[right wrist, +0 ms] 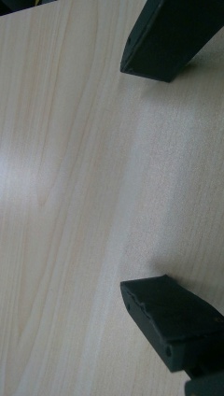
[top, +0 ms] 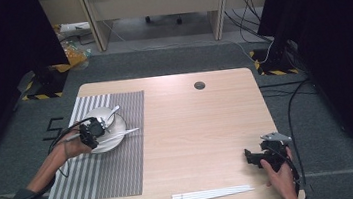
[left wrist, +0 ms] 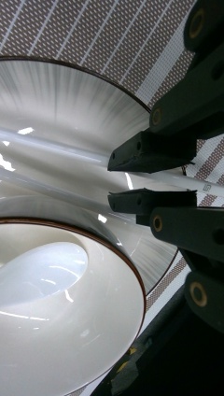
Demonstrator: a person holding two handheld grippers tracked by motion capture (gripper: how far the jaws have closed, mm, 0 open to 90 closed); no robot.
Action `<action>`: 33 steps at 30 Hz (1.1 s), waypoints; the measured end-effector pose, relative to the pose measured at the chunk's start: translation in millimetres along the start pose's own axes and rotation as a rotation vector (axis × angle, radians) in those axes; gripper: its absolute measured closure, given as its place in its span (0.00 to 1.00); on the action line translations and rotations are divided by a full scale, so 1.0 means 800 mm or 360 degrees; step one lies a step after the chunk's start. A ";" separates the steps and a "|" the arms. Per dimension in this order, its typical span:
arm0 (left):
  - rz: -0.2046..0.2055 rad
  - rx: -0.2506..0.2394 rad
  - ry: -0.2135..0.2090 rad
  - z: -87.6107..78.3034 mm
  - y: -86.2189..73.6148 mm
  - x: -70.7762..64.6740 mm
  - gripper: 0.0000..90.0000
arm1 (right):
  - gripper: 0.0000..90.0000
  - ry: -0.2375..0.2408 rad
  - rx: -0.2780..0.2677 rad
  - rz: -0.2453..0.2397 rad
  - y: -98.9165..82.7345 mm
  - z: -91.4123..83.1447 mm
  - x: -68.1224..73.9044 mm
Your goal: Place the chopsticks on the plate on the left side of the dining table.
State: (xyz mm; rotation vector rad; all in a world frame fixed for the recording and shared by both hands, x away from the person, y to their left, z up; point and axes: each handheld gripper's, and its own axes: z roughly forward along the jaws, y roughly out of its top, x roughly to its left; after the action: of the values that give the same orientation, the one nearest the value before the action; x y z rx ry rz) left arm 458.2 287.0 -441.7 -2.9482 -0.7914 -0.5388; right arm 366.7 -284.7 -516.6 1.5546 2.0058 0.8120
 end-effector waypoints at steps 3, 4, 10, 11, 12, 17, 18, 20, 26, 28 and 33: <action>-0.0009 -0.0006 -0.0004 0.001 -0.002 -0.001 0.86 | 0.00 0.0000 0.0000 0.0000 0.000 0.000 0.000; -0.0006 -0.0002 0.0000 0.000 -0.003 0.000 0.86 | 0.00 -0.0001 0.0000 -0.0001 0.000 0.000 0.000; -0.0023 -0.0023 0.0019 -0.005 -0.007 -0.003 0.84 | 0.00 0.0001 -0.0001 0.0000 0.000 0.000 0.000; -0.0020 -0.0029 0.0020 -0.007 -0.008 -0.003 0.84 | 0.00 0.0000 0.0000 0.0003 0.000 0.000 0.000; -0.0031 -0.0048 0.0029 -0.009 -0.009 -0.003 0.83 | 0.00 0.0000 0.0000 0.0003 0.000 0.000 0.000; -0.0047 -0.0042 0.0018 -0.007 -0.012 -0.009 0.79 | 0.00 0.0000 0.0000 0.0003 0.000 0.000 0.000; -0.0052 -0.0039 0.0008 -0.005 -0.012 -0.009 0.78 | 0.00 0.0000 0.0001 0.0003 0.000 0.000 0.000; -0.0067 -0.0048 0.0012 -0.003 -0.014 -0.009 0.74 | 0.00 0.0000 0.0001 0.0003 0.000 0.000 0.000; -0.0074 -0.0020 0.0075 -0.001 -0.018 -0.002 0.73 | 0.00 0.0001 0.0003 0.0002 0.000 0.000 0.000; -0.0075 -0.0012 0.0085 0.000 -0.018 0.000 0.73 | 0.00 0.0002 0.0003 0.0001 0.000 0.000 0.001; -0.0090 -0.0023 0.0076 0.001 -0.019 0.001 0.73 | 0.00 0.0002 0.0002 0.0000 0.000 0.000 0.001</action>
State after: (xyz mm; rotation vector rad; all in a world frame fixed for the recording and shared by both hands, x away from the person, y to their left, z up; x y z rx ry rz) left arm 451.7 300.4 -442.7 -2.9218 -0.8714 -0.6190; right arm 367.1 -284.1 -516.6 1.5549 2.0078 0.8120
